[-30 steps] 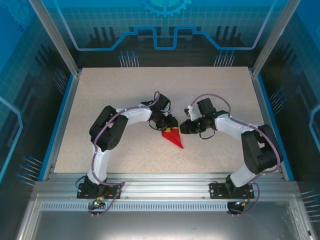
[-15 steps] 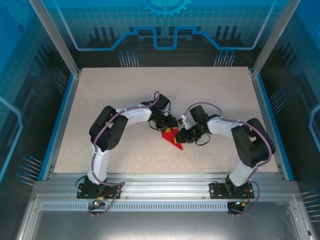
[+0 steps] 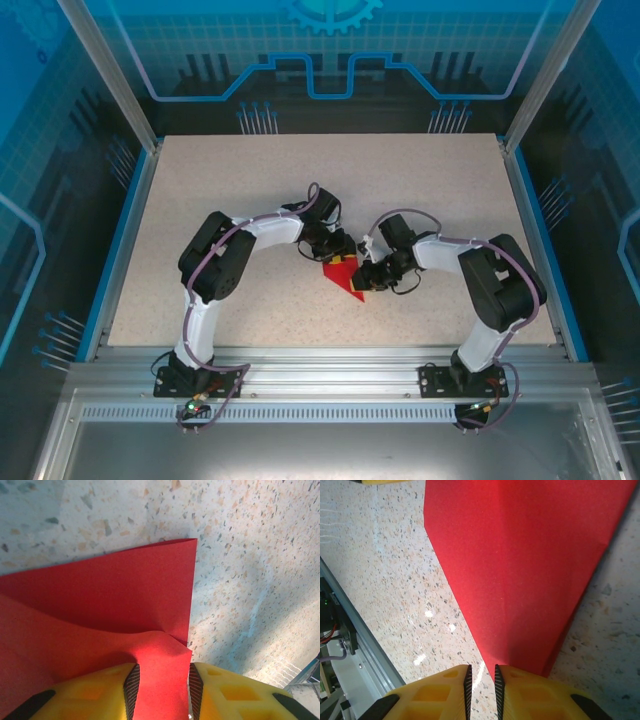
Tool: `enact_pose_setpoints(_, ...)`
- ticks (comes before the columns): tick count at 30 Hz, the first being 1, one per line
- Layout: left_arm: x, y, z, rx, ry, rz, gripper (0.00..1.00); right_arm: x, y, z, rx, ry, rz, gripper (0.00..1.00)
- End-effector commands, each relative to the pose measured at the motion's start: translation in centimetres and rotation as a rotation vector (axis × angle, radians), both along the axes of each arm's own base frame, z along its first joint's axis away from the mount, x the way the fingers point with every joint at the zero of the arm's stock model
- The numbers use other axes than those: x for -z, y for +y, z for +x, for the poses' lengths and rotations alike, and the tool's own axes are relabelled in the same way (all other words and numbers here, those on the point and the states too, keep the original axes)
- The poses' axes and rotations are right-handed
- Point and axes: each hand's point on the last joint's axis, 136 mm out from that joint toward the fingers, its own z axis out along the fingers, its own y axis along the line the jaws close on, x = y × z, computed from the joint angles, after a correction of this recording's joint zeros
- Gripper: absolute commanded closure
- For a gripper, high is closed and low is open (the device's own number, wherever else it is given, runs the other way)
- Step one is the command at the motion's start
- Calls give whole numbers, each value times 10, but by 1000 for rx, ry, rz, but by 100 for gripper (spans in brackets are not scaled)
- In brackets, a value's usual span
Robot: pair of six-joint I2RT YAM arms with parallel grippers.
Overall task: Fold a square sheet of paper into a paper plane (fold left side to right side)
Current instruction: Fourth fold the wing at the center of the table.
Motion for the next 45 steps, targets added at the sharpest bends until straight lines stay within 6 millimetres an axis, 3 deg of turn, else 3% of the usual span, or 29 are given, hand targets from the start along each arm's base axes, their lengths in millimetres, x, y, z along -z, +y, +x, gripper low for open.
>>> enact_pose_setpoints(1, 39, 25, -27, -5, 105, 139, 62, 15, -7, -23, -34, 64, -64, 79)
enact_pose_setpoints(23, 42, 27, -25, -8, 105, 150, 62, 33, -27, -57, -54, 140, -190, 83)
enact_pose_setpoints(36, 48, 32, -25, -18, 112, 166, 63, 32, -43, -87, -57, 188, -232, 85)
enact_pose_setpoints(42, 47, 32, -25, -20, 111, 163, 63, 31, -47, -92, -54, 193, -251, 85)
enact_pose_setpoints(45, 45, 31, -25, -16, 108, 159, 63, 22, -43, -90, -53, 174, -221, 85)
